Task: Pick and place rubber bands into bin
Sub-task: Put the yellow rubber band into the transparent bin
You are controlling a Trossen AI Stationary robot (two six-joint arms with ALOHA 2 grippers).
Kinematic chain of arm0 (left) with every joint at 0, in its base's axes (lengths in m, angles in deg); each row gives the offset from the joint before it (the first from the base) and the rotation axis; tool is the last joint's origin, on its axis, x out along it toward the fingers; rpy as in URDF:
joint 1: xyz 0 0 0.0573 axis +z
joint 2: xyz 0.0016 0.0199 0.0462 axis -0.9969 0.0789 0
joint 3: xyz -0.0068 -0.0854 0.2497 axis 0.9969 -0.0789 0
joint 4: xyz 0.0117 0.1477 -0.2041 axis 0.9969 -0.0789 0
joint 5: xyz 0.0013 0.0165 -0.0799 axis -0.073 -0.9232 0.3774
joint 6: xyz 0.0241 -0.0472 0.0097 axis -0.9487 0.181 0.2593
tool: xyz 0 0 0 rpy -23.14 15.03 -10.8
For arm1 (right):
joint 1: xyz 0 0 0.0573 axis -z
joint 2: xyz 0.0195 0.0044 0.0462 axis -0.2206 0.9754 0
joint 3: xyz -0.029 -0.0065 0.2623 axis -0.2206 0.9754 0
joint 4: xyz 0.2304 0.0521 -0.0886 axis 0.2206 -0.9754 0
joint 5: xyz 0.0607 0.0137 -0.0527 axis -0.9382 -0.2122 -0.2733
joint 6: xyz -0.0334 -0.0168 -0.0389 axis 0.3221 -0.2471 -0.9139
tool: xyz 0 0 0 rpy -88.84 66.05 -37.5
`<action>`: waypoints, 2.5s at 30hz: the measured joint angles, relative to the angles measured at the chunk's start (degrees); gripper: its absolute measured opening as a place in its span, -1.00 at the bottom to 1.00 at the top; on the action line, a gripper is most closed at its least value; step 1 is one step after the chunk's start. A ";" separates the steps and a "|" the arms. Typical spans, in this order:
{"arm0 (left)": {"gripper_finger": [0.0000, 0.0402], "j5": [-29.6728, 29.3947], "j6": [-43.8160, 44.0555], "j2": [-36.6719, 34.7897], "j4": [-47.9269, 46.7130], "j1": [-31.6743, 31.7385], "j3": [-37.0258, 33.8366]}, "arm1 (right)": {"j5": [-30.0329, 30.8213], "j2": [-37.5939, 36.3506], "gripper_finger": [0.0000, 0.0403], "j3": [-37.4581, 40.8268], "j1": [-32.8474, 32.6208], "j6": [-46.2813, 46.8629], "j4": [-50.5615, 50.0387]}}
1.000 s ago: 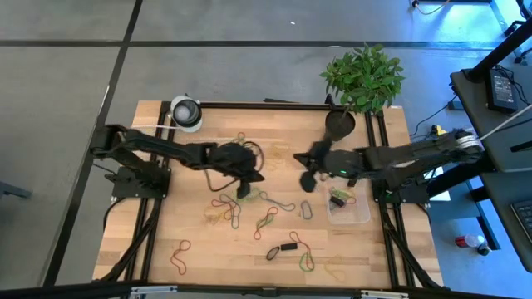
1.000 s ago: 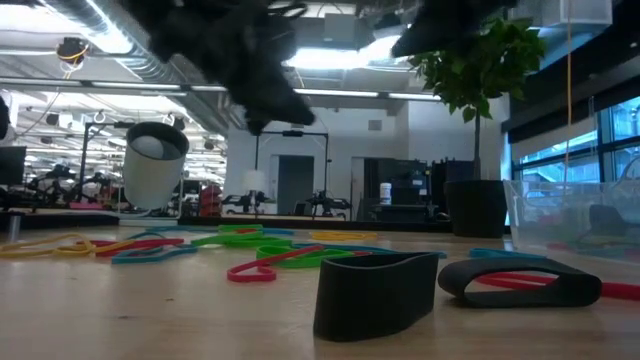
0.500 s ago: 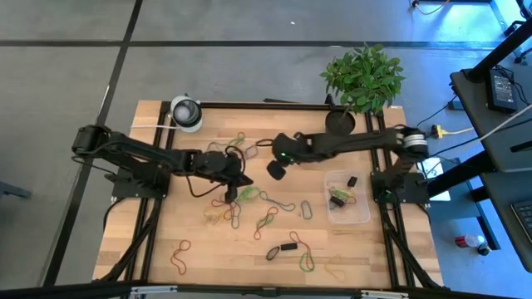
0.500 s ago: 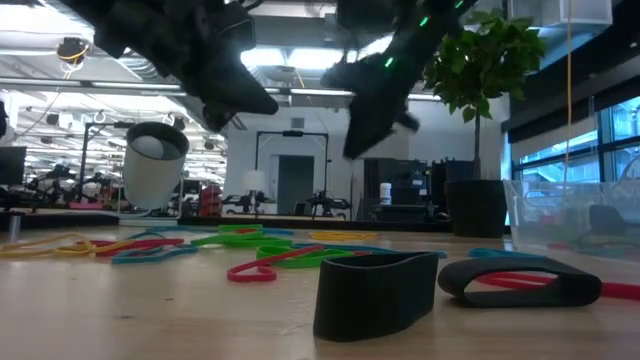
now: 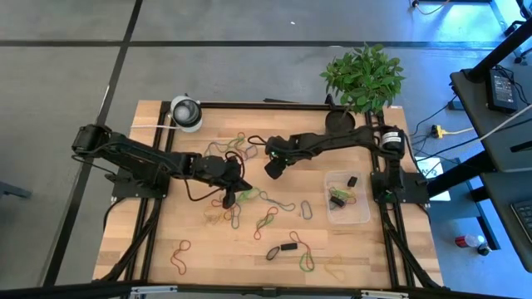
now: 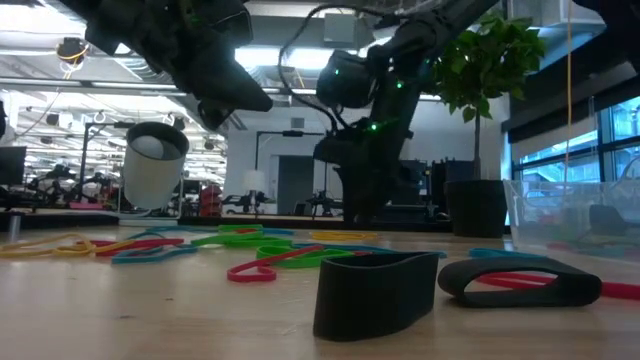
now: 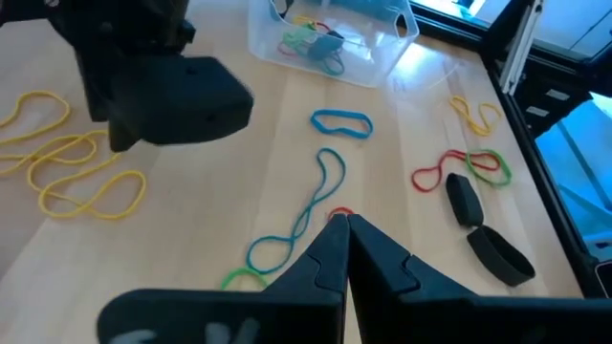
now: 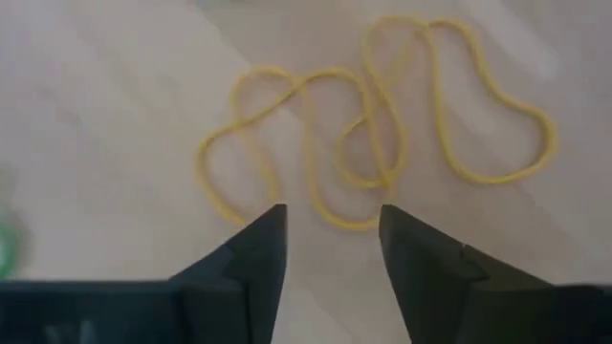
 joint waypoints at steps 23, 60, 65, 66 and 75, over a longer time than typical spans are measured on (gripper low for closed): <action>-0.99 -1.06 0.00 0.04 -0.16 0.07 0.00 | 0.57 3.12 -0.96 0.05 2.30 -0.42 -1.67; -0.99 -4.60 -0.63 0.07 0.76 0.07 0.00 | 11.73 -46.14 -1.00 0.26 -14.91 26.34 -45.00; -0.99 -4.66 -0.63 0.07 0.80 0.09 0.00 | 9.09 -49.33 -1.00 0.26 -22.32 40.45 -58.18; -0.99 -4.76 -0.63 0.07 0.77 0.09 0.00 | 8.10 -49.44 -1.00 0.31 -23.60 42.22 -59.28; -0.99 -7.56 -0.20 0.07 0.81 0.11 0.00 | 1.67 -49.12 -1.00 7.52 -30.96 48.85 -50.86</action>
